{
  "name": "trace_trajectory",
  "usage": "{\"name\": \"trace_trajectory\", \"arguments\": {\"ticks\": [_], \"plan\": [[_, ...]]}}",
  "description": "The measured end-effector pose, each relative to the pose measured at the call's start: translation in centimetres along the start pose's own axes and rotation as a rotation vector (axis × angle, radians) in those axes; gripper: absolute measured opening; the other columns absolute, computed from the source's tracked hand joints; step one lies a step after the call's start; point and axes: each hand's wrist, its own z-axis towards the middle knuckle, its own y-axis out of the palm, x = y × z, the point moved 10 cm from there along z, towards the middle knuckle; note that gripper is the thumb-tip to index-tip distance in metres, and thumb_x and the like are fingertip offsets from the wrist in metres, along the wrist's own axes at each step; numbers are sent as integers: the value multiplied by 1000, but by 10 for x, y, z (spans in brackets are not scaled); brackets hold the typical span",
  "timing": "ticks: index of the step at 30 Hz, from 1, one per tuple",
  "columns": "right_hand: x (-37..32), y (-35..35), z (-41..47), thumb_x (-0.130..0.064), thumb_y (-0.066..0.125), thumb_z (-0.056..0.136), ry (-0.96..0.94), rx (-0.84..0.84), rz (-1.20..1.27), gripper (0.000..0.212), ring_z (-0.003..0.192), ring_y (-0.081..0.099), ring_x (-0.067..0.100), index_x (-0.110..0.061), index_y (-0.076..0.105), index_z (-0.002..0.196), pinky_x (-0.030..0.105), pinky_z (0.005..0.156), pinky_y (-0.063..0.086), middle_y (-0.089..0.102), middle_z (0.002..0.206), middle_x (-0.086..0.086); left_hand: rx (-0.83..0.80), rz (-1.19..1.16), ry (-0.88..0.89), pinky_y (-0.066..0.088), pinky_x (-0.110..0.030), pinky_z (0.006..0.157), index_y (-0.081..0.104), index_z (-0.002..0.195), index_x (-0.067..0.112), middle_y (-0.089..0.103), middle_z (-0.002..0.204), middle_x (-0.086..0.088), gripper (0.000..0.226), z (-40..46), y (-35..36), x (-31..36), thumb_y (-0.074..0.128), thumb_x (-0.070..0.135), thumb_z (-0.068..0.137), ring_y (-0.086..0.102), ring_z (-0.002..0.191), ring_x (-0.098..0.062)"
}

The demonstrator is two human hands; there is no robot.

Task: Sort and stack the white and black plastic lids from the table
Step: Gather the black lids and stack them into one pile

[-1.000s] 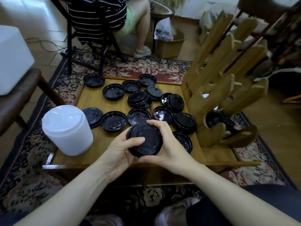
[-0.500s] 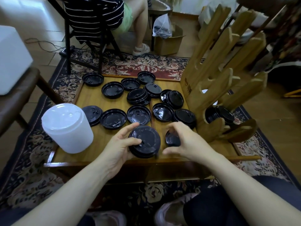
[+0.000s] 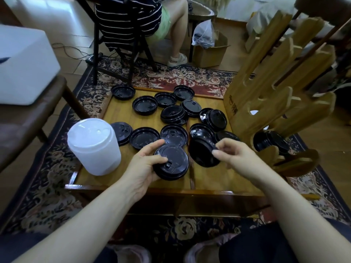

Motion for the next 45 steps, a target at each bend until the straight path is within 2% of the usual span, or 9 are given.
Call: {"name": "trace_trajectory", "arguments": {"ticks": [5,7,15,20,26,33,37,41,45], "plan": [[1,18,3,-14,56,91,138,-123,771,16,77,64,12,-9,63,104,23,58,51,70,90,3,55,-47,31,62,-39,76,68,119,18,74,111,-13,46,-1,-1,5,53,-13,88,73,96,-29],[2,39,1,-13,56,88,235,-209,888,20,77,65,15,-7,63,106,23,56,53,70,91,6,50,-67,51,62,-37,68,68,119,17,76,109,-11,40,-2,1,7,52,-7,92,75,89,-23],[6,64,2,-26,56,97,303,-203,714,33,76,70,23,-3,60,120,29,55,57,68,96,19,79,-64,89,57,-31,61,68,121,15,77,106,-5,29,-4,-3,13,48,7,101,74,90,-18],[4,52,4,-30,67,91,205,-65,476,38,76,67,21,-8,60,122,25,48,53,69,102,23,50,-17,110,57,-36,72,69,120,21,76,111,-2,32,-5,3,14,44,8,103,71,104,-19],[1,56,4,-27,67,92,173,-77,362,28,95,69,23,-14,66,117,25,56,55,69,112,9,70,-31,150,57,-38,77,71,113,23,77,102,1,31,-7,3,18,43,13,105,72,94,-16],[1,61,4,-22,67,92,206,-45,468,33,63,67,12,-8,58,121,29,49,58,65,112,13,-18,-26,149,55,-40,92,64,126,25,74,116,0,41,-6,15,16,58,43,90,70,107,-19],[1,59,5,-25,62,96,197,-25,474,27,59,67,16,-8,59,117,25,40,51,69,103,15,-57,2,159,61,-37,77,61,132,25,73,117,0,61,-5,19,14,76,17,73,72,105,-20],[1,55,6,-31,64,94,170,10,442,29,59,65,15,-8,60,112,24,41,49,67,94,12,-30,9,172,61,-40,78,59,134,24,73,117,-2,48,-5,19,16,65,4,91,71,104,-22],[2,57,7,-29,69,90,170,0,452,35,62,67,14,-9,57,116,26,44,53,67,106,16,-27,4,180,59,-44,81,55,137,24,72,119,-3,44,-3,17,17,54,4,98,71,104,-21]]}}
